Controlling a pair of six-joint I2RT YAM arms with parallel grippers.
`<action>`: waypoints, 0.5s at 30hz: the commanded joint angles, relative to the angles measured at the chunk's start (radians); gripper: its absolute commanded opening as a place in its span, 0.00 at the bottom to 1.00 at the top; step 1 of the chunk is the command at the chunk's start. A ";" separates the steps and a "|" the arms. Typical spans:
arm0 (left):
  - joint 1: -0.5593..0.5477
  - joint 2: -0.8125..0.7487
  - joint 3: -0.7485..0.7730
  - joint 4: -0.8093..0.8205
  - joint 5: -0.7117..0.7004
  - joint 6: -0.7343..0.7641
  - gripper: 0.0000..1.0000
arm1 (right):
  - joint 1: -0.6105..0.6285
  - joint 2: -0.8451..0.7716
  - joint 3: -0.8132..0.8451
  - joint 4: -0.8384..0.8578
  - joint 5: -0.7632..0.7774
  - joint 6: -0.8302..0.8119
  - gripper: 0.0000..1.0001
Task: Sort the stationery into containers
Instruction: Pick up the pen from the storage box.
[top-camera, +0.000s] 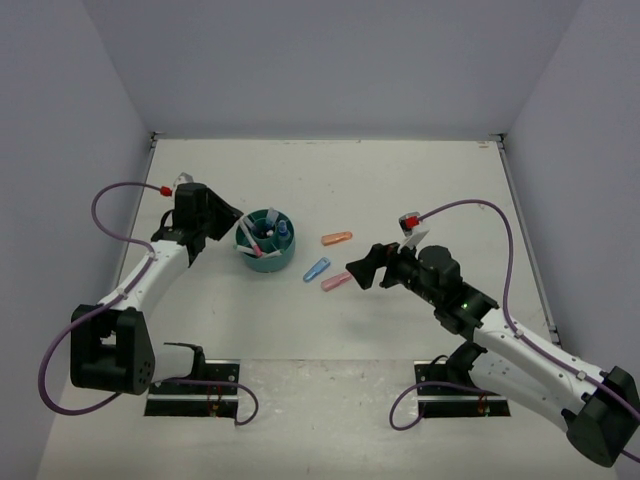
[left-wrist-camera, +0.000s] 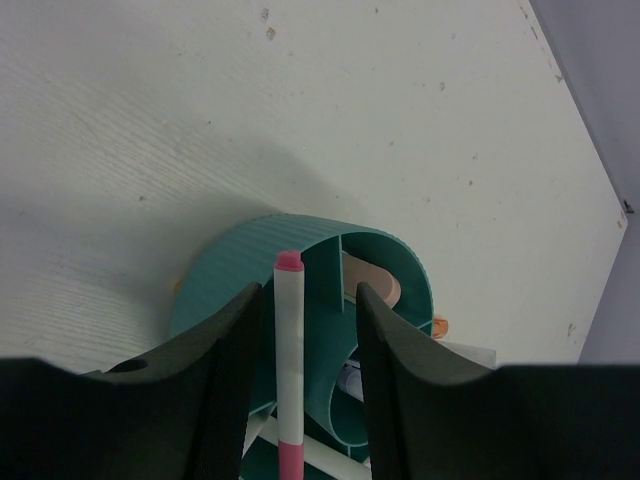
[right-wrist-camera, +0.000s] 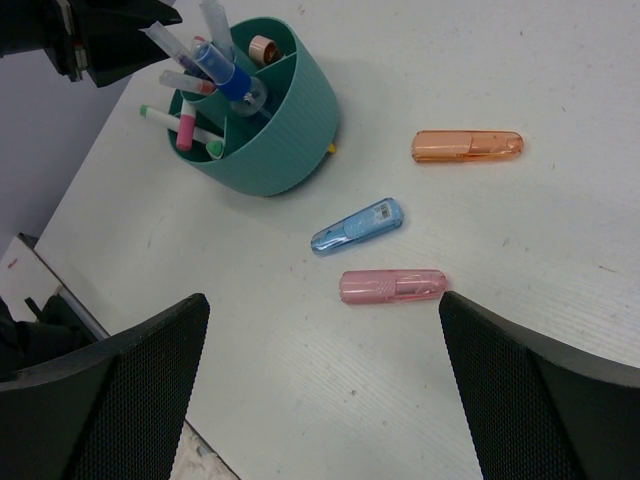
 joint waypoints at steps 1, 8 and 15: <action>0.010 -0.002 0.011 0.011 0.049 0.007 0.44 | 0.000 0.007 0.038 0.011 0.011 -0.007 0.98; 0.010 0.021 0.003 0.012 0.065 0.004 0.43 | 0.000 0.012 0.042 0.011 0.014 -0.006 0.98; 0.008 0.030 -0.009 0.017 0.067 -0.002 0.42 | 0.000 0.013 0.038 0.009 0.014 -0.003 0.98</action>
